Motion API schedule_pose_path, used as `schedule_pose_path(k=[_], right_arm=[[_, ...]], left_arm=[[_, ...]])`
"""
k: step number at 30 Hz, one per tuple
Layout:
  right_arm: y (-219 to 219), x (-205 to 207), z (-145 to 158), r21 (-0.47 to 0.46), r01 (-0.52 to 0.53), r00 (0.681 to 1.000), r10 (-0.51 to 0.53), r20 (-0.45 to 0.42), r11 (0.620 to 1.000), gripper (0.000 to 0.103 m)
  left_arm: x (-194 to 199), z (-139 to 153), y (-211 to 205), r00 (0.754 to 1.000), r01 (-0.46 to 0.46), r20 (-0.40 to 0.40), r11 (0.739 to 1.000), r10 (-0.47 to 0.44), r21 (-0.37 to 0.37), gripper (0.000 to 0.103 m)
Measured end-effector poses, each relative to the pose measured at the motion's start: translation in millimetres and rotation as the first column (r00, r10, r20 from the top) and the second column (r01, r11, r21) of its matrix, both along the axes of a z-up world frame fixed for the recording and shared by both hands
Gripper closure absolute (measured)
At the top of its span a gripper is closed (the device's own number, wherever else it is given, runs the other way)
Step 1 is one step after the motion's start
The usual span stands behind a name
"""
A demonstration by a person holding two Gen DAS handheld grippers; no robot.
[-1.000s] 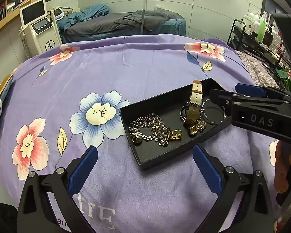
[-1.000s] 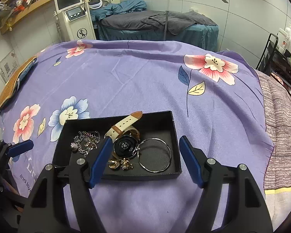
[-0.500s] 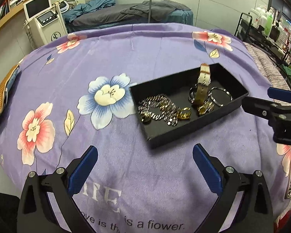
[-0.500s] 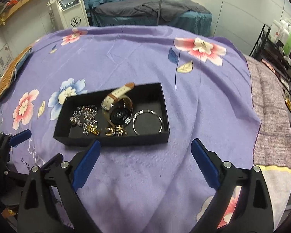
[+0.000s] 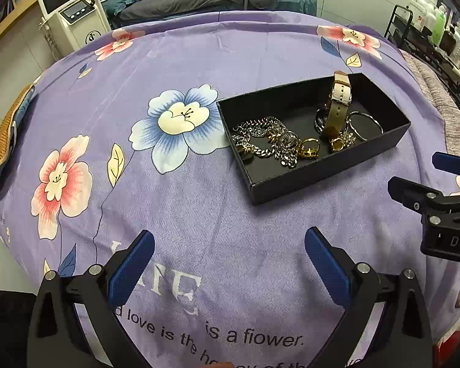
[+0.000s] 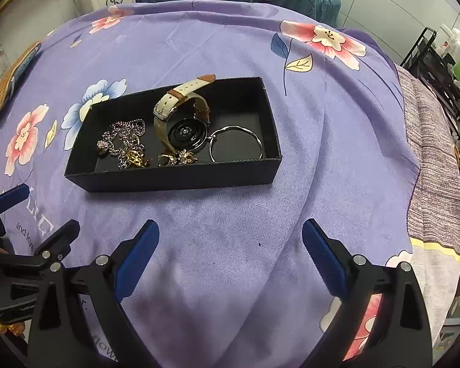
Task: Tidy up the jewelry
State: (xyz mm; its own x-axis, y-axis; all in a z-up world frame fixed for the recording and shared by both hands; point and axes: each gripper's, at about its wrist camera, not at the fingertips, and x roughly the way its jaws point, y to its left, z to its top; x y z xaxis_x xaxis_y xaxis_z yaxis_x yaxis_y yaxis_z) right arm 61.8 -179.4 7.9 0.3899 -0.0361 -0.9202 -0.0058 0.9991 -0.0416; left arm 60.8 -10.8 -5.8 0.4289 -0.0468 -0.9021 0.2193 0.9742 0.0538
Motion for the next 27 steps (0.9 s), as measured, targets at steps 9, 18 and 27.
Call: schedule_pose_path(k=[9, 18, 27], right_arm=[[1.6, -0.1, -0.8, 0.002, -0.002, 1.000, 0.002, -0.006, 1.000, 0.010], [2.2, -0.2, -1.3, -0.002, -0.001, 1.000, 0.001, -0.009, 1.000, 0.010], [2.4, 0.1, -1.4, -0.007, -0.003, 1.000, 0.003, -0.011, 1.000, 0.010]], left_arm=[[1.2, -0.2, -0.2, 1.000, -0.011, -0.005, 1.000, 0.011, 0.013, 0.006], [1.0, -0.7, -1.3, 1.000, -0.010, -0.004, 1.000, 0.010, 0.021, 0.006], [2.6, 0.1, -2.3, 1.000, -0.015, 0.000, 0.999, 0.015, 0.029, 0.006]])
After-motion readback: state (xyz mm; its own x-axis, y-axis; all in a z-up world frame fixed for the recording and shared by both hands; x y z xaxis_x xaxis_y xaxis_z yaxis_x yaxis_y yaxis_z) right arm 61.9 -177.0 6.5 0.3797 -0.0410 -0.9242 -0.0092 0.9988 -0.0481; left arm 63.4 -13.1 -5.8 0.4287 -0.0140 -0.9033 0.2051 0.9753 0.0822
